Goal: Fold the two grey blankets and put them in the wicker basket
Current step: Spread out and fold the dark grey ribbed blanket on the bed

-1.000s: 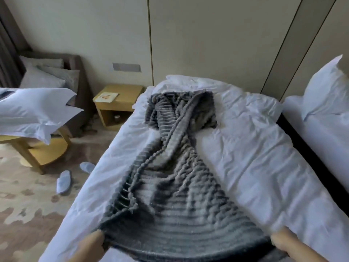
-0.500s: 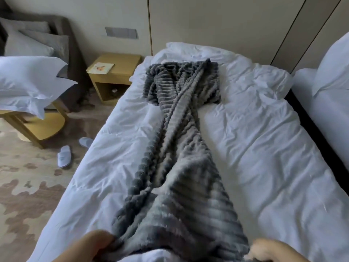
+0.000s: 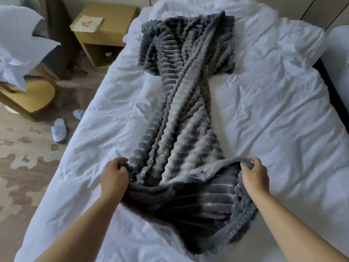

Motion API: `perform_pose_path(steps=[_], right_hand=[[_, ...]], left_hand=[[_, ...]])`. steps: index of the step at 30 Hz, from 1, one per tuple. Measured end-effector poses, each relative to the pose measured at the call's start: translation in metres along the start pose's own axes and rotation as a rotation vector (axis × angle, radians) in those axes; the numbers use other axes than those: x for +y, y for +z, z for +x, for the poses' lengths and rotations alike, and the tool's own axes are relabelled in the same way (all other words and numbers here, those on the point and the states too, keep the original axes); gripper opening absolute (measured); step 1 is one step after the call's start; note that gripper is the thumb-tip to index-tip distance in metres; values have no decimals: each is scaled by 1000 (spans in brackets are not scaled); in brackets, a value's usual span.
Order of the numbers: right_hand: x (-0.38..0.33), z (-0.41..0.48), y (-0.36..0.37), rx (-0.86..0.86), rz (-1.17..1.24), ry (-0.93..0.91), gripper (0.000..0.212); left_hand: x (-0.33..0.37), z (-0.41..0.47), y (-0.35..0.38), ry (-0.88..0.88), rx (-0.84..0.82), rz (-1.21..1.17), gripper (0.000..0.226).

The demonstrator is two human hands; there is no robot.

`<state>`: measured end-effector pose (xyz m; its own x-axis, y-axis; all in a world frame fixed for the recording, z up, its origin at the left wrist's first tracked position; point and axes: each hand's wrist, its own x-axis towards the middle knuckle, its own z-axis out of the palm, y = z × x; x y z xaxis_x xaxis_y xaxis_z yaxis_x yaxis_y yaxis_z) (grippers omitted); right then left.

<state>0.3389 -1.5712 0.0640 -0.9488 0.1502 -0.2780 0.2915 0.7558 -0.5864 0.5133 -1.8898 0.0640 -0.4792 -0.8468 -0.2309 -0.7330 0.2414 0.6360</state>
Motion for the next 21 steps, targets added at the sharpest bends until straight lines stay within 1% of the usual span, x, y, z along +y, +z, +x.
perform_pose_path(steps=[1,2,3,4,5,6,7,8,10,12,14,15,16,17,19,21], right_hand=[[-6,11,16,-87,-65,-11,49],[-9,22,34,-185,-140,-21,64],[-10,30,52,-284,-202,-30,80],[-8,38,71,-391,-243,-27,92],[-3,43,89,-493,-288,-17,101],[4,45,105,-582,-371,-22,103],[12,47,120,-635,-479,-50,100],[21,46,134,-653,-591,-88,91],[33,39,151,-652,-710,-158,75],[41,28,155,-685,-737,-161,68],[42,11,148,-739,-783,-126,60],[42,0,142,-778,-800,-106,49],[45,-15,136,-828,-829,-85,30],[50,-32,129,-877,-859,-59,20],[58,-65,111,-1048,-908,13,36],[64,-96,93,-1241,-924,106,36]], left_hand=[[7,6,19,77,-73,94,28],[11,14,39,130,-134,185,29],[12,23,58,149,-186,284,47],[9,32,77,135,-246,378,70],[4,40,95,105,-305,453,91],[-4,46,110,84,-379,531,102],[-15,50,124,92,-455,622,104],[-27,51,136,117,-525,707,98],[-48,49,152,191,-563,788,67],[-59,45,158,230,-593,796,38],[-62,39,152,264,-695,814,24],[-62,33,146,272,-760,829,23],[-64,26,140,272,-827,860,26],[-67,13,132,268,-902,902,32],[-73,-16,113,274,-1056,995,45],[-87,-48,96,203,-1174,1026,51]])
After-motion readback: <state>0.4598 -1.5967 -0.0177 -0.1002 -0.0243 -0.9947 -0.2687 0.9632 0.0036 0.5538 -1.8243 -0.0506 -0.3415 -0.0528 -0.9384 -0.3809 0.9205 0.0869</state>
